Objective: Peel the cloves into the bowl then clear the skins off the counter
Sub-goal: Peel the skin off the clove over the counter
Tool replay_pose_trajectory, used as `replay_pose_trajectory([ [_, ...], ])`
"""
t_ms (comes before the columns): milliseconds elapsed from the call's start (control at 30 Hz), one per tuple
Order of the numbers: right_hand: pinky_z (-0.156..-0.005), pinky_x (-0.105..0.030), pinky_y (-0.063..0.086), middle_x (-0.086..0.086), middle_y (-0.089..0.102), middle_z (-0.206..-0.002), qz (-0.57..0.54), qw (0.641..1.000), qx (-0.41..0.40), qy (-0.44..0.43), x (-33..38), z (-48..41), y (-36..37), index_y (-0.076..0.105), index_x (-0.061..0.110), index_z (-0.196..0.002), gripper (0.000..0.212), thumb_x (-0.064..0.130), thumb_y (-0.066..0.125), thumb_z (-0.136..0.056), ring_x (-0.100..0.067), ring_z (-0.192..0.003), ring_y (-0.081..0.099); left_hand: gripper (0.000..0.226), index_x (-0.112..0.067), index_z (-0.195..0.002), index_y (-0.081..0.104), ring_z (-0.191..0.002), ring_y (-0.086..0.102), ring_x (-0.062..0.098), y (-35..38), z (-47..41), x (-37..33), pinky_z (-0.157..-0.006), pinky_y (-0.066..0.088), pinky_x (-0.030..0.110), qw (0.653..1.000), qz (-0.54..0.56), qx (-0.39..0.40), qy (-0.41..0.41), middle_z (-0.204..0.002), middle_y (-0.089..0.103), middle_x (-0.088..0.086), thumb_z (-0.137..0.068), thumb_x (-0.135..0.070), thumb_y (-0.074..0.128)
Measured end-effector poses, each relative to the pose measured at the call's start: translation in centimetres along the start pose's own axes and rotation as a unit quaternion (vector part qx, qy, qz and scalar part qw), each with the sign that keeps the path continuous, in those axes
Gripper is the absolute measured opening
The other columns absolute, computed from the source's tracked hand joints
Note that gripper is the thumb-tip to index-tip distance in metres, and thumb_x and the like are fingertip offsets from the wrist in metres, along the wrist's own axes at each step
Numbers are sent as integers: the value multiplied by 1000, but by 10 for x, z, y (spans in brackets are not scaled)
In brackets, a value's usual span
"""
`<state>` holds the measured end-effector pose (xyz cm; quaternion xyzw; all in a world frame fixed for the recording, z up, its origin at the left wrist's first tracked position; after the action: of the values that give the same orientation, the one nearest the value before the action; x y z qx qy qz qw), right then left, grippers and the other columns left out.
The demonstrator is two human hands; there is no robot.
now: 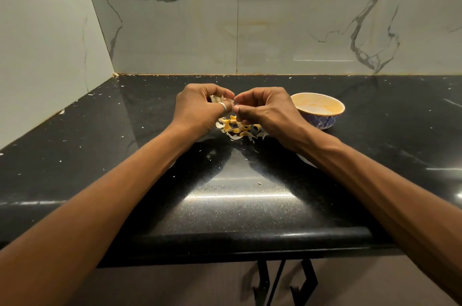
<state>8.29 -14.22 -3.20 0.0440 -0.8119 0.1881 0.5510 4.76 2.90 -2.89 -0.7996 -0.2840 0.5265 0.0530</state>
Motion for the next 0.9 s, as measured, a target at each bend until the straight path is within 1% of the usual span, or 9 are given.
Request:
replay_pose_trajectory([
  [100,-74,-34,62,-11,77,-86,12,1000,-12,-3,-1,0,-1,74,7,-103,25,15,83,-82,-25,-79,76,17,-28,-92,78,-80,72,14,0,1,-1,-79,63,37,1000,-7,3,-2,-83,75,-4,-80,-17,83],
  [167,-73,-32,62,-10,77,-87,23,1000,-13,-5,1,1,-2,75,8,-104,25,16,82,-82,-24,-78,76,18,-29,-92,78,-81,72,15,0,2,-2,-80,63,38,1000,-11,8,-2,-85,75,-3,-80,-17,82],
  [300,-77,-36,63,-10,76,-90,52,999,-7,-11,3,0,-2,72,7,-110,21,10,73,-89,-22,-78,76,19,-31,-92,77,-76,73,17,0,4,-6,-78,63,40,1000,-20,16,1,-82,75,-1,-80,-18,82],
  [433,-80,-38,62,-11,75,-94,51,998,-4,-23,1,-1,0,67,5,-119,26,2,66,-94,-22,-83,76,21,-30,-97,78,-73,74,16,0,5,-5,-79,62,41,1000,-17,9,-5,-80,75,-1,-79,-19,82],
  [567,-78,-30,62,-6,75,-105,119,991,-9,-67,2,-1,0,60,6,-133,49,17,76,-88,-12,-88,75,32,-22,-111,76,-80,73,12,-1,5,-6,-78,63,35,1000,-22,12,-4,-90,75,-1,-80,-14,82],
  [633,-79,-29,62,-5,75,-110,149,985,-20,-80,2,-1,-1,58,7,-135,55,22,78,-87,-10,-90,74,41,-22,-118,73,-84,73,11,-1,5,-6,-78,63,33,1000,-17,12,-2,-99,76,3,-79,-14,84],
  [700,-79,-28,62,-7,74,-112,154,984,-27,-86,1,-2,-2,58,7,-135,53,21,77,-88,-9,-90,74,50,-23,-124,70,-87,73,12,-1,4,-5,-80,62,34,1000,-15,12,3,-102,75,3,-77,-18,87],
  [800,-76,-25,62,-9,74,-112,154,984,-25,-91,0,-1,-3,58,4,-133,45,17,72,-92,-8,-85,75,58,-21,-130,66,-87,73,13,-1,5,-6,-84,62,37,1000,-26,15,9,-99,75,0,-76,-22,88],
  [900,-81,-27,62,-7,75,-111,190,975,-36,-109,0,-1,-1,60,6,-131,45,24,73,-92,-8,-90,74,63,-20,-134,62,-89,73,12,0,5,-6,-88,60,36,999,-39,20,16,-103,75,1,-77,-24,87],
])
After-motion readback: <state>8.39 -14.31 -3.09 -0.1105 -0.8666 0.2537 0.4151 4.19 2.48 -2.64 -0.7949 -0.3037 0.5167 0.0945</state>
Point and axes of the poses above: each hand's wrist, its own z-axis away from the middle knuckle, its own y-axis out of the palm, x = y × z, the point moved 1 cm from there along -z, towards the middle knuckle
